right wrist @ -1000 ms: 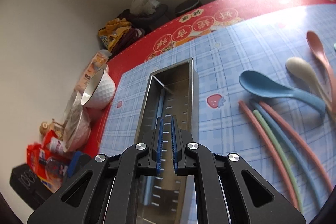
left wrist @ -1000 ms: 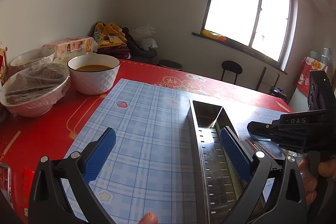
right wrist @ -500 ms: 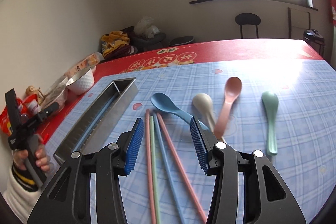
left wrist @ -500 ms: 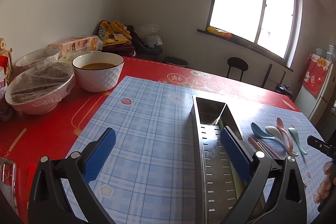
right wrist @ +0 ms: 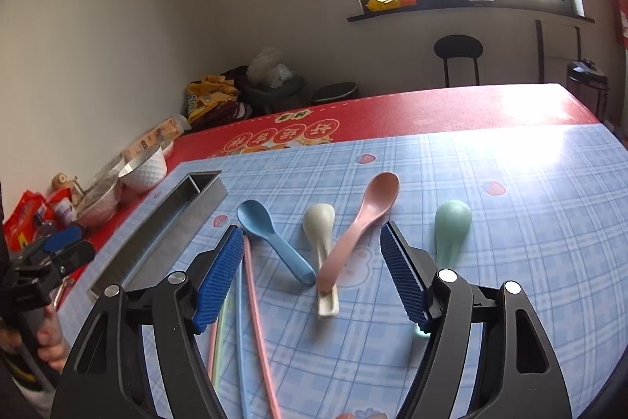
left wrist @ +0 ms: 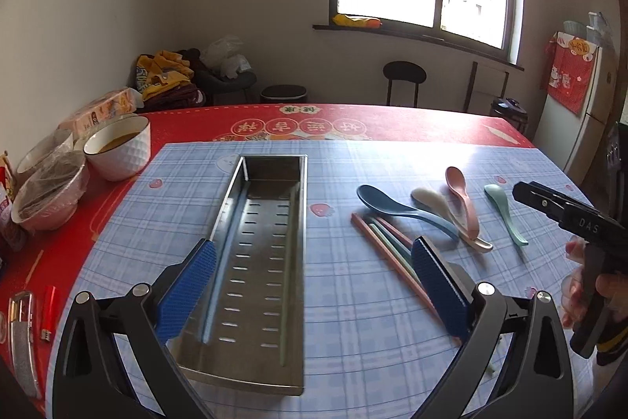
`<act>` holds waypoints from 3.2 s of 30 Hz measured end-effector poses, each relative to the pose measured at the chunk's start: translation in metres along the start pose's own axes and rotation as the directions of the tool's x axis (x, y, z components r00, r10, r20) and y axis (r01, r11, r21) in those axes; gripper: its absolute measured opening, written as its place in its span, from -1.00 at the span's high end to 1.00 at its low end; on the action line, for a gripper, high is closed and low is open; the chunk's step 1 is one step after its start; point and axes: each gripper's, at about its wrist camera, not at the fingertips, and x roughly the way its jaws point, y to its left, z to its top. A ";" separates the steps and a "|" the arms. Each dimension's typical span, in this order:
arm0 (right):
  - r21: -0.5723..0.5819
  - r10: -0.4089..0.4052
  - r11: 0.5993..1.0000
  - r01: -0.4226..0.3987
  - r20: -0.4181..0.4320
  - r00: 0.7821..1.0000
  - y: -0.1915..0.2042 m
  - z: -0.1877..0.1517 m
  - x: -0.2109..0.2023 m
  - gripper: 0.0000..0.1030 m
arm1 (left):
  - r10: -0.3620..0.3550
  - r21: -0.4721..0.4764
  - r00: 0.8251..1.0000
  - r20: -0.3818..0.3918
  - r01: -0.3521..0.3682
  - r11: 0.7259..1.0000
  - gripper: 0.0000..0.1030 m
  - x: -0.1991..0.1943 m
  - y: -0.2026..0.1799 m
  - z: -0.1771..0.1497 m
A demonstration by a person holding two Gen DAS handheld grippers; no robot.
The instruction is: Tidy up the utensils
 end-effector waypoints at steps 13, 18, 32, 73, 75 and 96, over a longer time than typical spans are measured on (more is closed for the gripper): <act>0.049 0.020 0.999 -0.021 0.013 1.000 -0.037 0.005 0.003 -0.68 | 0.017 -0.021 0.974 -0.228 -0.022 1.000 -0.17 0.070 -0.054 -0.014; 0.162 -0.035 0.986 0.042 -0.041 0.999 -0.055 -0.002 0.009 -0.70 | -0.064 -0.142 0.947 -0.314 0.020 0.990 0.37 0.091 -0.046 -0.010; 0.197 0.038 0.980 -0.038 0.004 0.999 -0.057 0.000 -0.006 -0.70 | -0.144 -0.202 0.911 -0.387 0.068 0.977 0.66 0.117 -0.046 -0.016; 0.236 0.041 0.971 -0.036 -0.020 0.999 -0.064 -0.003 0.000 -0.70 | 0.036 0.140 0.946 -0.324 0.010 0.990 0.59 0.066 -0.060 -0.063; 0.234 0.044 0.972 -0.039 -0.017 0.999 -0.063 -0.003 0.000 -0.70 | 0.019 0.113 0.943 -0.332 0.019 0.993 0.50 0.062 -0.058 -0.066; 0.266 0.055 0.963 -0.046 -0.026 0.998 -0.070 -0.006 0.003 -0.70 | -0.069 0.017 0.957 -0.281 0.077 0.997 0.86 0.070 -0.047 -0.063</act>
